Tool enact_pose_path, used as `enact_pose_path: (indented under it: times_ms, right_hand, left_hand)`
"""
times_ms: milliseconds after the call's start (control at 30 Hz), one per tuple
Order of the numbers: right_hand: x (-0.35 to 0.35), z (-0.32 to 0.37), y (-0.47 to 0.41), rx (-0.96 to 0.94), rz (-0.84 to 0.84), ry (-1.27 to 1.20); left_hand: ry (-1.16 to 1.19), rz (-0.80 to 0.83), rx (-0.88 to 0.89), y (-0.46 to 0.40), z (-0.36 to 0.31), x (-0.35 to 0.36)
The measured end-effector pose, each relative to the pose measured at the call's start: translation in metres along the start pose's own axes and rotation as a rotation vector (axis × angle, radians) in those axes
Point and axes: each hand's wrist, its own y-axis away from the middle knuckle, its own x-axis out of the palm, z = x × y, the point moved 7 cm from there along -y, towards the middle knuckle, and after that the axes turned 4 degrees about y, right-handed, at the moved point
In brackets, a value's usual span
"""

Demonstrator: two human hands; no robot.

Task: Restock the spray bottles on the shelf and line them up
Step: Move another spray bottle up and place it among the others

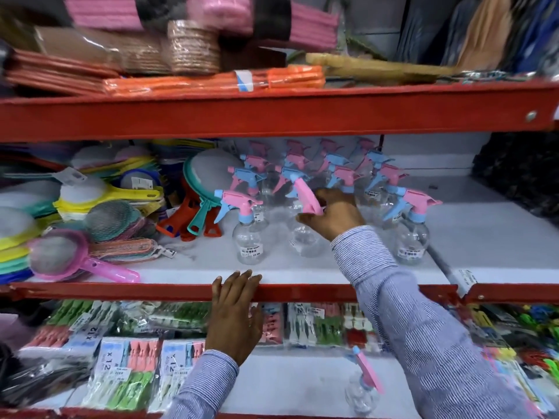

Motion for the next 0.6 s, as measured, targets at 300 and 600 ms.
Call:
enact_pose_path:
  times_ms: [300, 600]
  right_hand:
    - [0.032, -0.026, -0.026, 0.119, -0.035, -0.131]
    - [0.036, -0.02, -0.031, 0.098, 0.038, -0.176]
  left_hand:
    - [-0.02, 0.018, -0.009, -0.002, 0.001, -0.001]
    - [0.014, 0.01, 0.0, -0.003, 0.001, -0.001]
